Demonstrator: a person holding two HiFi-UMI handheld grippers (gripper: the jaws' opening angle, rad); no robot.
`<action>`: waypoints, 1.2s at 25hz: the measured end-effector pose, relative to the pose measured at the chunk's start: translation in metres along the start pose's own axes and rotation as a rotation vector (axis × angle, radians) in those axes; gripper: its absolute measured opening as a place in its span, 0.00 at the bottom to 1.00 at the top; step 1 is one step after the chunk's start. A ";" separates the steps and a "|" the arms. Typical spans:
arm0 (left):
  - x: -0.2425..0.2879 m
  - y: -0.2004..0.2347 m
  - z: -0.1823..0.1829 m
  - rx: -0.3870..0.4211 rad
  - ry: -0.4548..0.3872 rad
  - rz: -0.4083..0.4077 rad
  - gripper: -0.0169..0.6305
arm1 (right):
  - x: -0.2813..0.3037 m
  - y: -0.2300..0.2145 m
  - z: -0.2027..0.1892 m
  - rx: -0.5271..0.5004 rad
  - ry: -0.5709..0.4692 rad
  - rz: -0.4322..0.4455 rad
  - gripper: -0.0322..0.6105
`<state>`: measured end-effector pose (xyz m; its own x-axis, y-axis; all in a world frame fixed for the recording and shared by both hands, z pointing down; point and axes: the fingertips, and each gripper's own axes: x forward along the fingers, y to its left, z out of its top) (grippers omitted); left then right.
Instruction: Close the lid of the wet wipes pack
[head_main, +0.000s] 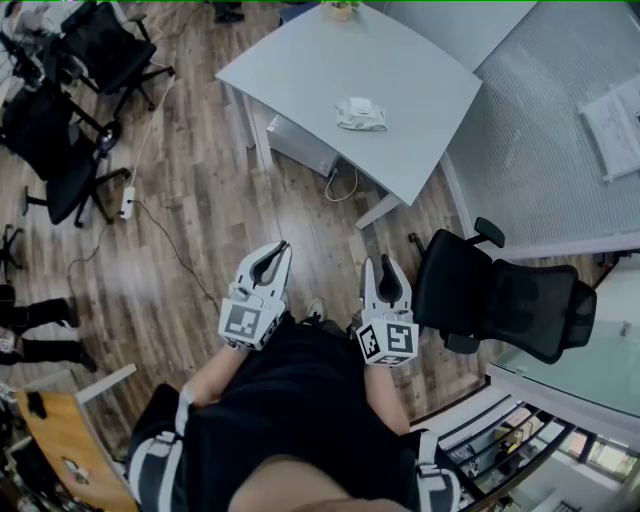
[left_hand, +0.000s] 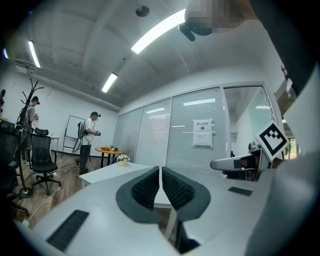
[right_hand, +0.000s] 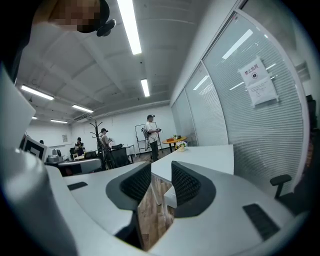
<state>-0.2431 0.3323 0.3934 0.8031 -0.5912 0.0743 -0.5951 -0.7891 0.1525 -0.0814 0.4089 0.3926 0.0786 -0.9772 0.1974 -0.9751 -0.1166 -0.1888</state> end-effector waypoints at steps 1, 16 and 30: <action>-0.001 0.005 -0.001 0.000 0.005 -0.001 0.08 | 0.004 0.004 0.000 0.000 0.000 -0.002 0.26; 0.015 0.056 -0.011 0.013 0.012 -0.027 0.08 | 0.054 0.021 -0.001 0.003 -0.023 -0.016 0.26; 0.196 0.078 0.011 0.039 0.012 0.050 0.08 | 0.203 -0.090 0.058 -0.010 -0.033 0.079 0.26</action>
<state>-0.1322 0.1527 0.4088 0.7724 -0.6282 0.0930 -0.6351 -0.7645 0.1103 0.0344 0.2110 0.3943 0.0084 -0.9885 0.1509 -0.9805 -0.0377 -0.1928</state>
